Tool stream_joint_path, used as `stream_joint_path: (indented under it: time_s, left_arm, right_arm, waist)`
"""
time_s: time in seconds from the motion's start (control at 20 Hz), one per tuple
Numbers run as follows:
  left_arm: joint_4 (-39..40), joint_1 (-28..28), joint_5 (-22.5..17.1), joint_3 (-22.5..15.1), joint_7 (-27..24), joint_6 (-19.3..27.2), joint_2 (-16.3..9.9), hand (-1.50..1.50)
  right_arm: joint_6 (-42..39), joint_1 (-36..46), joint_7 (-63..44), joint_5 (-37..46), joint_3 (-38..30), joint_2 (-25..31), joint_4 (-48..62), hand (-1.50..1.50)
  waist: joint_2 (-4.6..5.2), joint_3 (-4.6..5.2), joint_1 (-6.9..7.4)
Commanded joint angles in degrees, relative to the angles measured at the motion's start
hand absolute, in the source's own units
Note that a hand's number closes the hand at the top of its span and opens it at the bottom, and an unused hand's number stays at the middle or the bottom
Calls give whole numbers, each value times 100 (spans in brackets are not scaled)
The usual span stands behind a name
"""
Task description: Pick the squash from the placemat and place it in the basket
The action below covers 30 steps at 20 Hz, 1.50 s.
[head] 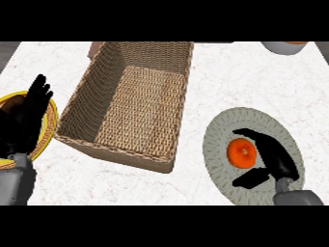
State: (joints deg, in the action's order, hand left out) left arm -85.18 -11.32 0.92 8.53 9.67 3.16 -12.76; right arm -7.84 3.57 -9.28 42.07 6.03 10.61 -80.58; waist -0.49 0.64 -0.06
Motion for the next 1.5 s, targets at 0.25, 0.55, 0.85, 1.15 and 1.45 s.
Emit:
stream_joint_path:
  time_s: [0.25,0.55,0.85,1.15,1.45]
  left_arm:
    - [215,-260,186,-72,-16,222,178,0]
    - [-70,72,54,-145,-7,-63,118,0]
    - [-76,-149,60,-294,24,-163,146,0]
    - [-21,-150,103,-318,44,-68,234,0]
    - [62,-107,159,-251,-20,15,213,0]
  right_arm:
    - [-119,-9,453,28,199,-129,511,150]
    - [409,-183,-116,552,2021,-1015,218,150]
    - [62,13,-571,662,3195,-1018,-169,150]
    - [1252,-410,-861,-22,4125,-1039,-749,150]
    - [3327,-600,-762,-570,5415,-1056,-1380,150]
  waist:
    - [56,-65,-5]
    - [69,-65,268]
    - [147,-80,614]
    - [104,-122,466]
    - [42,-104,298]
